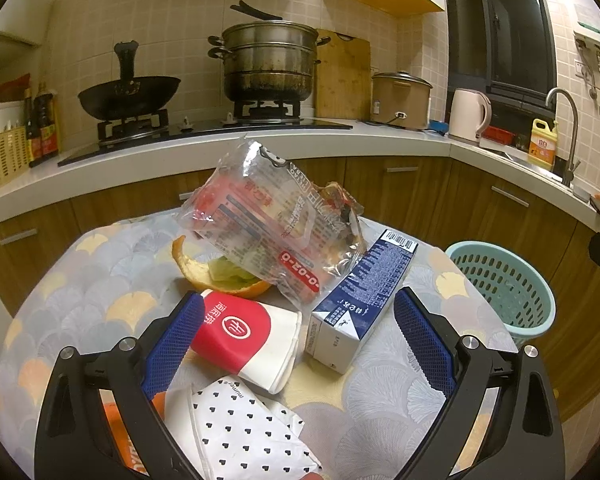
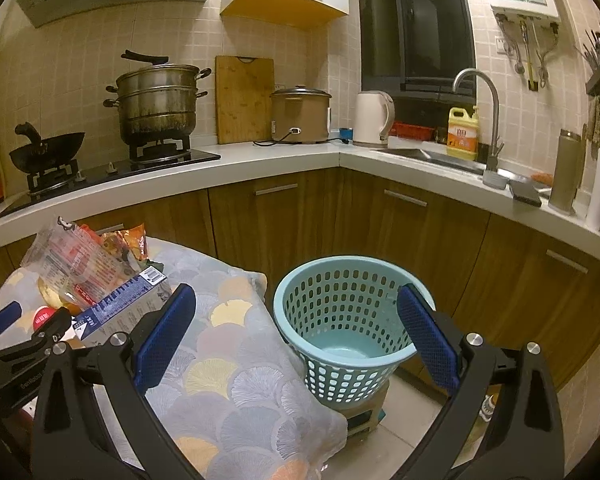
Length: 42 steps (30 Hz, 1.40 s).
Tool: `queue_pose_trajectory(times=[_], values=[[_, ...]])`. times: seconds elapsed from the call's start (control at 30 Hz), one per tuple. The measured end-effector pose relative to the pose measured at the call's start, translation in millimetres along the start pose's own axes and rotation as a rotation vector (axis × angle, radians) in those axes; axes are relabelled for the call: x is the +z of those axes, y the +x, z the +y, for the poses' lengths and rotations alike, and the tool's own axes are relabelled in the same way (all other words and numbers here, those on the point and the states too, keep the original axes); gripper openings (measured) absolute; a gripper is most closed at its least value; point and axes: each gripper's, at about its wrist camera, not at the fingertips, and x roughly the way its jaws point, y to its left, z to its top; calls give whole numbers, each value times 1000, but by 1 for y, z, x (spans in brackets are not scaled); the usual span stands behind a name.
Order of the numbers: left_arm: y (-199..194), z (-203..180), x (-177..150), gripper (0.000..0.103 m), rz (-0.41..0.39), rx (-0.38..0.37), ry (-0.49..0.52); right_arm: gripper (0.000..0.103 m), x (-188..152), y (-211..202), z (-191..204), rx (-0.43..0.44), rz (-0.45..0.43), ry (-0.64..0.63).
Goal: Collect trash
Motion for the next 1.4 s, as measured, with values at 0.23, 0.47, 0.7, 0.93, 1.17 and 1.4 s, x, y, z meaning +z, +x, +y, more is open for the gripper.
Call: queue_pose_trajectory(times=[0.23, 0.47, 0.7, 0.93, 1.17, 1.4], values=[[0, 0, 0, 93, 0, 0, -2, 95, 0, 2, -1, -7, 4, 1], [-1, 0, 1, 93, -3, -1, 0, 95, -2, 2, 1, -4, 6, -4], [-3, 0, 1, 93, -6, -4, 0, 95, -3, 2, 0, -3, 6, -3], [-4, 0, 2, 93, -7, -5, 1, 95, -3, 1, 0, -19, -1, -9], [-6, -1, 2, 93, -11, -4, 5, 95, -3, 0, 1, -23, -8, -18], [-7, 0, 3, 93, -17, 3, -2, 95, -2, 0, 2, -20, -6, -16]])
